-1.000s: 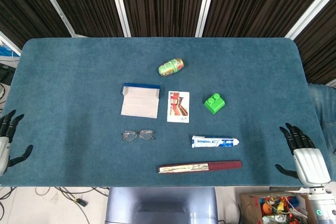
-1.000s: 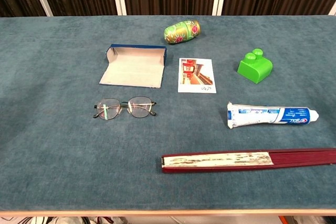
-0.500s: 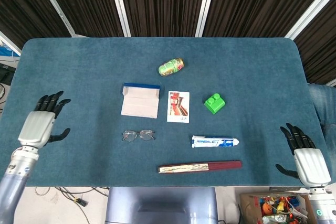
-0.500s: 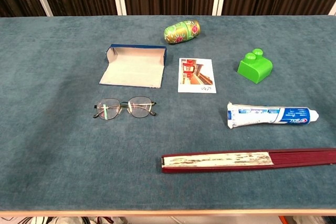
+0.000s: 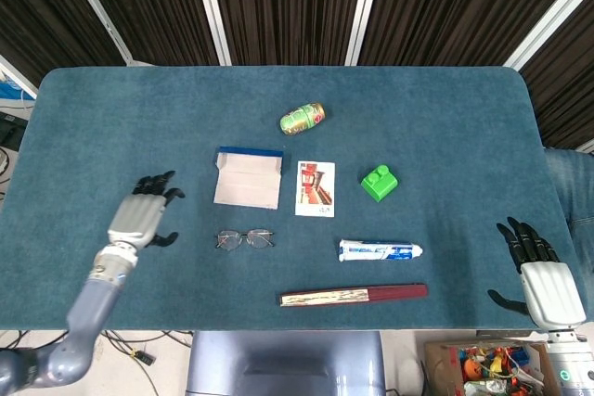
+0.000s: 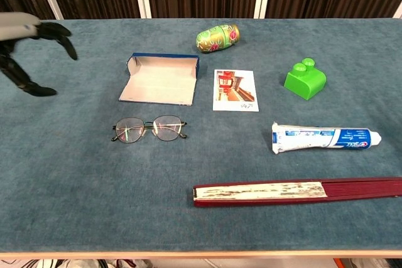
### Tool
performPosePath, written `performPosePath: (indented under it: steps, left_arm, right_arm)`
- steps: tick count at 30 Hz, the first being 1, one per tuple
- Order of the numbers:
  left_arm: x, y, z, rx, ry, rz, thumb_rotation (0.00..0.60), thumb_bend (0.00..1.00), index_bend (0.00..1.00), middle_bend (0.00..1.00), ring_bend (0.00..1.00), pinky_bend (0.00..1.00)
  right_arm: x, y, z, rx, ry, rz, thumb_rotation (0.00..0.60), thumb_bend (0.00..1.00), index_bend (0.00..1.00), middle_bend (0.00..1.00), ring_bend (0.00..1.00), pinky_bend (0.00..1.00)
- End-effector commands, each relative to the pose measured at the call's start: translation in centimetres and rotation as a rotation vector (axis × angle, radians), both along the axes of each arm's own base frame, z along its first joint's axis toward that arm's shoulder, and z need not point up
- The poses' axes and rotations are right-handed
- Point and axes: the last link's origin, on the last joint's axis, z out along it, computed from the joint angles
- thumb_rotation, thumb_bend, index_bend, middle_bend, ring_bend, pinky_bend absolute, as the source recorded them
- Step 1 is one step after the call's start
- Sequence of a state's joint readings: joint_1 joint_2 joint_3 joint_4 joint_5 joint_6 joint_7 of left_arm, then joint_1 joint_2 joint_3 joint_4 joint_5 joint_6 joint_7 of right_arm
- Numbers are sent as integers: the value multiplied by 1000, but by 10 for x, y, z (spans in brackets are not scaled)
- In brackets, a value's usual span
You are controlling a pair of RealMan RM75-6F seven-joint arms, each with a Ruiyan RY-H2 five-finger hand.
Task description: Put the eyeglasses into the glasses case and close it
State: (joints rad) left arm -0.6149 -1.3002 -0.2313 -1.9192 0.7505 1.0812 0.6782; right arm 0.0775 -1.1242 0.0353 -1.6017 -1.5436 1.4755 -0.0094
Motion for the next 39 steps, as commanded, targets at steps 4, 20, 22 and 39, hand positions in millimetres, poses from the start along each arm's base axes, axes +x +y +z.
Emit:
performPosePath:
  steps: [4, 20, 22, 39]
  left_arm:
    - [26, 7, -33, -26, 1, 2, 600, 219, 313, 20, 0, 0]
    - [52, 13, -85, -83, -9, 20, 600, 312, 369, 44, 0, 0]
    - [54, 14, -89, -80, -8, 18, 600, 312, 382, 49, 0, 0]
    - [65, 10, -123, -75, -13, 22, 600, 312, 471, 99, 0, 0]
  right_arm:
    - [0, 0, 0, 0, -2, -2, 600, 27, 49, 0, 37, 178]
    - [-1, -1, 1, -1, -9, -7, 600, 29, 49, 0, 37, 178]
    - [-1, -1, 1, -1, -9, -7, 600, 28, 49, 0, 37, 178]
    - [-2, -2, 2, -1, -15, -14, 600, 28, 49, 0, 37, 178]
